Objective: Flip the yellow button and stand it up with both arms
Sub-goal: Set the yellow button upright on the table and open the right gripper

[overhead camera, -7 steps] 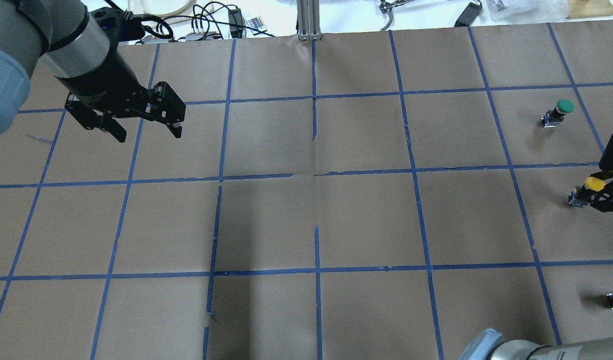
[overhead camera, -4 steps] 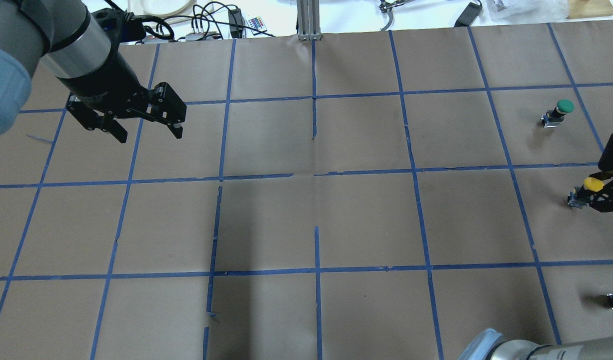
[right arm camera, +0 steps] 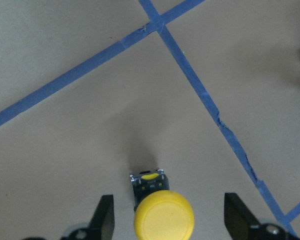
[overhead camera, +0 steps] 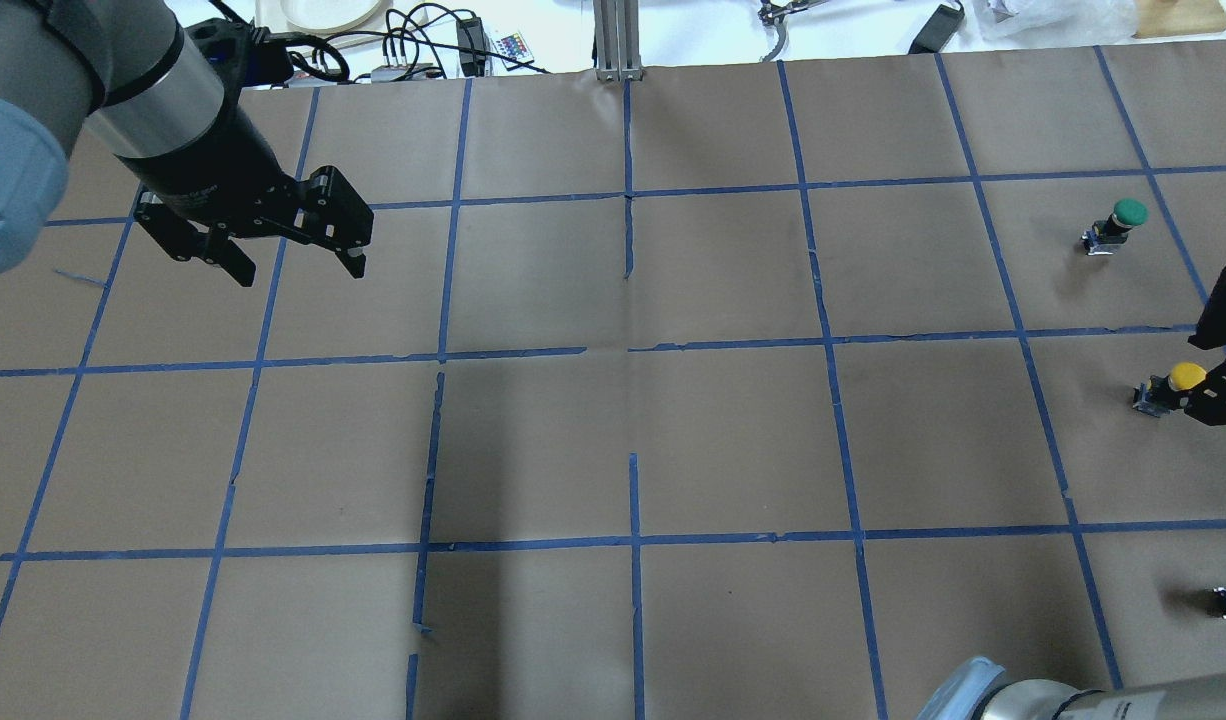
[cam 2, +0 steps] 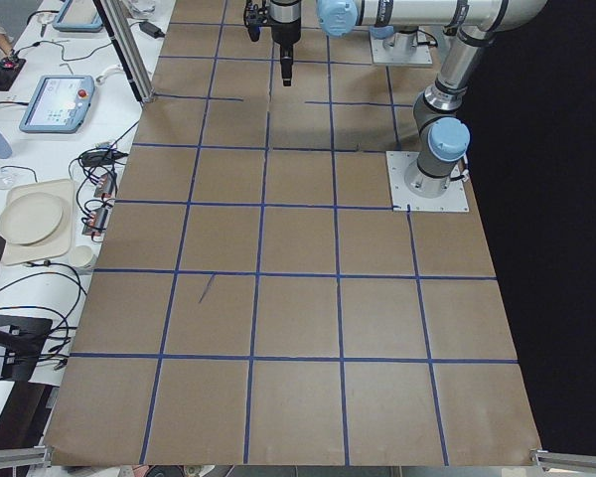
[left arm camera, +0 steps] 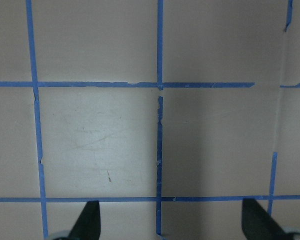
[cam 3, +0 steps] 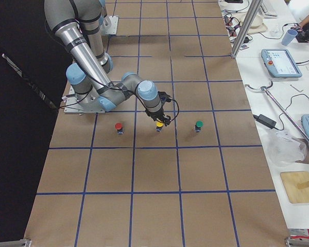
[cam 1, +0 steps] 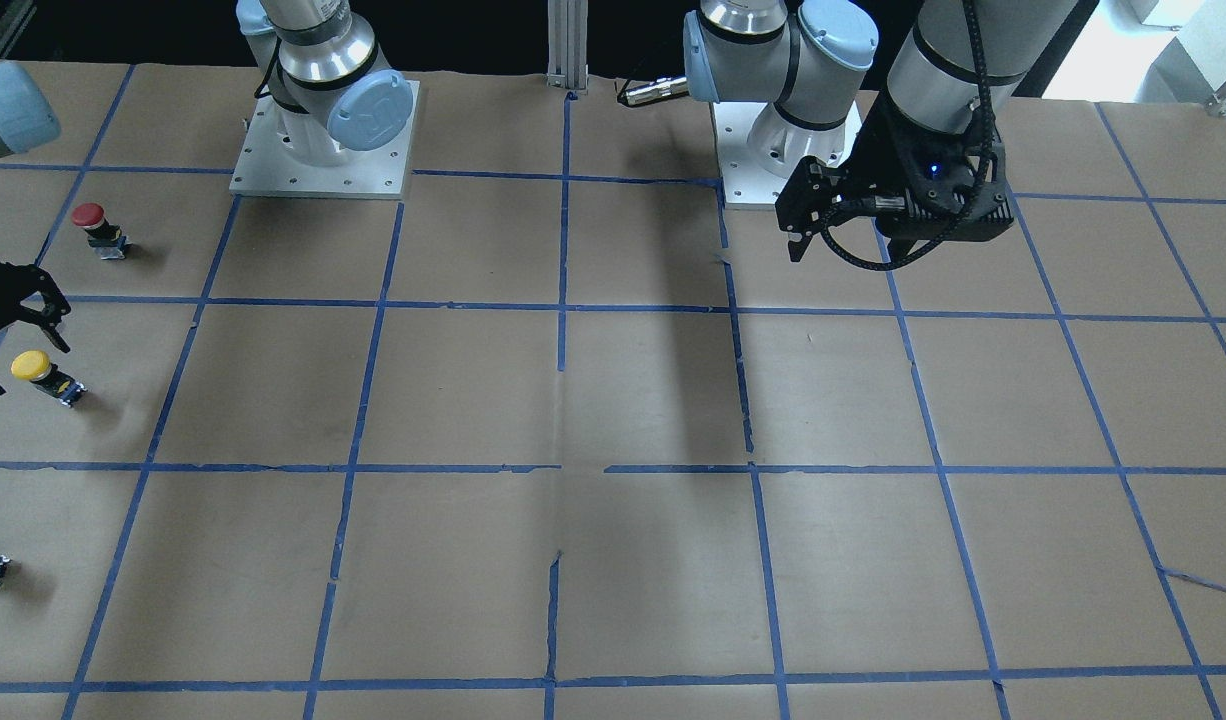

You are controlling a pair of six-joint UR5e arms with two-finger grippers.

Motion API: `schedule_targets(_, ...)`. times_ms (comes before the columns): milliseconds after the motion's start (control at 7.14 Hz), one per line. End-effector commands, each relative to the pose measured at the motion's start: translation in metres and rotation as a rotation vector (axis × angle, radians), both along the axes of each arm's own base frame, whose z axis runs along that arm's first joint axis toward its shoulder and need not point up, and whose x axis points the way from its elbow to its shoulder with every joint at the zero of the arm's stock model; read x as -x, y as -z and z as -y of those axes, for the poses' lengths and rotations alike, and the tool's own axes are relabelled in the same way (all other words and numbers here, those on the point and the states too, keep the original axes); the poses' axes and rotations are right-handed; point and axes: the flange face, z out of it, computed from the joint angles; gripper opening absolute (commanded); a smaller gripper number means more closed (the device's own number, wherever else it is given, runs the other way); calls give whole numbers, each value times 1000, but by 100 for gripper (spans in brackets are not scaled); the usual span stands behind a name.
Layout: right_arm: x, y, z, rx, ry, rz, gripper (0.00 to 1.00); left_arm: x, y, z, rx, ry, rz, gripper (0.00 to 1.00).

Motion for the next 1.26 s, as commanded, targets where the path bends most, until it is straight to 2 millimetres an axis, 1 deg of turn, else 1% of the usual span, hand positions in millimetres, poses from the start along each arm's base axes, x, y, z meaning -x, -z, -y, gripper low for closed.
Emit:
schedule_targets(0, 1, -9, 0, 7, 9, -10, 82, 0, 1, 0, -2, 0, 0, 99)
schedule_targets(140, 4, -28, 3, 28, 82, -24, 81, 0, 0, 0, 0, 0, 0, 99)
schedule_targets(280, 3, -55, 6, 64, 169, -45, 82, 0, 0, -1, 0, 0, 0, 99)
schedule_targets(420, -4, -78, 0, 33, 298, -4, 83, 0, 1, 0, -2, 0, 0, 99)
schedule_targets(561, -26, -106, -5, -29, 442, 77, 89, 0, 1, 0, -2, 0, -2, 99)
schedule_targets(701, -52, -139, -7, -79, 559, 116, 93, 0, 0, -1, 0, 0, 1, 99)
schedule_targets(841, -75, -165, -1, -118, 684, 105, 96, 0, -1, 0, 1, 0, 0, 99)
schedule_targets(981, -106, -184, 9, -171, 814, 75, 99, 0, -1, 0, 1, 0, 1, 99)
schedule_targets(1121, -150, -208, 19, -208, 927, 92, 99, 0, -1, 0, 1, 2, 1, 99)
